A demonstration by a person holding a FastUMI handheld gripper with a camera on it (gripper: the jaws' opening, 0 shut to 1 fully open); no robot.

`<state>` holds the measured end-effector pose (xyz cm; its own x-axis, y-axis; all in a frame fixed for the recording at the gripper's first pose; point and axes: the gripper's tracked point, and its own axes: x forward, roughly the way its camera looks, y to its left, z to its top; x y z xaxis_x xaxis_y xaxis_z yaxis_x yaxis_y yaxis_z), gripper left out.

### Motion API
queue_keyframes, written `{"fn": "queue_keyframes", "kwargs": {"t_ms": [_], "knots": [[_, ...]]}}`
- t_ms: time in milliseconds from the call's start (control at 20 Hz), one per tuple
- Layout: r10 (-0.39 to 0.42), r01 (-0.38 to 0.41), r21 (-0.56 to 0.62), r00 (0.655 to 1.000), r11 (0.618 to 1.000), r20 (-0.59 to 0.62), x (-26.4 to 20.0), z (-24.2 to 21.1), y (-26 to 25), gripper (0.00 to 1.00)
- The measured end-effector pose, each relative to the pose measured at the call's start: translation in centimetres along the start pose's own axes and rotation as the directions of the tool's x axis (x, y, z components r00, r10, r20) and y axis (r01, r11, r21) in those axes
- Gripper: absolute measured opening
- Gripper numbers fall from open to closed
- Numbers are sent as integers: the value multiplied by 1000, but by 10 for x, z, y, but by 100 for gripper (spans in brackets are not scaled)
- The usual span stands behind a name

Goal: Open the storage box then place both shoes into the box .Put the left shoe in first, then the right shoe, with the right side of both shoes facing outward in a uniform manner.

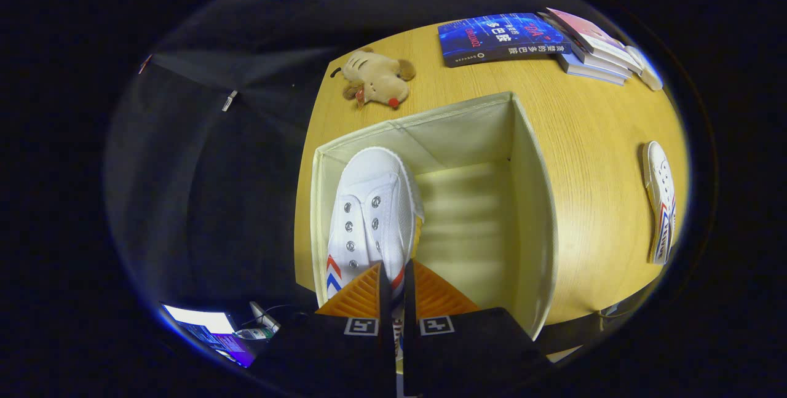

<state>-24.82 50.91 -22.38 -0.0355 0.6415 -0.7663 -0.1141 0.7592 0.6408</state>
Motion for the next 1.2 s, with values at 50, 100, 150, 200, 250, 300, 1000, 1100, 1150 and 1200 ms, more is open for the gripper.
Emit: {"fn": "queue_keyframes", "kwargs": {"t_ms": [50,100,150,200,250,300,1000,1100,1150,1200], "knots": [[2,-2,6,1000,1000,0,3,0,0,10],[16,-16,14,1000,1000,-4,5,1,3,12],[53,-53,29,999,998,-7,8,0,13,17],[74,-74,32,997,997,-3,0,0,19,33],[89,-89,26,996,996,13,2,9,22,48],[103,-103,16,994,995,27,-1,15,24,64],[108,-80,-126,966,989,233,-122,69,-56,97],[70,-36,-129,959,991,275,-149,82,-95,97],[49,-11,-131,956,991,290,-162,88,-116,97],[25,17,-133,952,991,305,-174,93,-138,97]]}}
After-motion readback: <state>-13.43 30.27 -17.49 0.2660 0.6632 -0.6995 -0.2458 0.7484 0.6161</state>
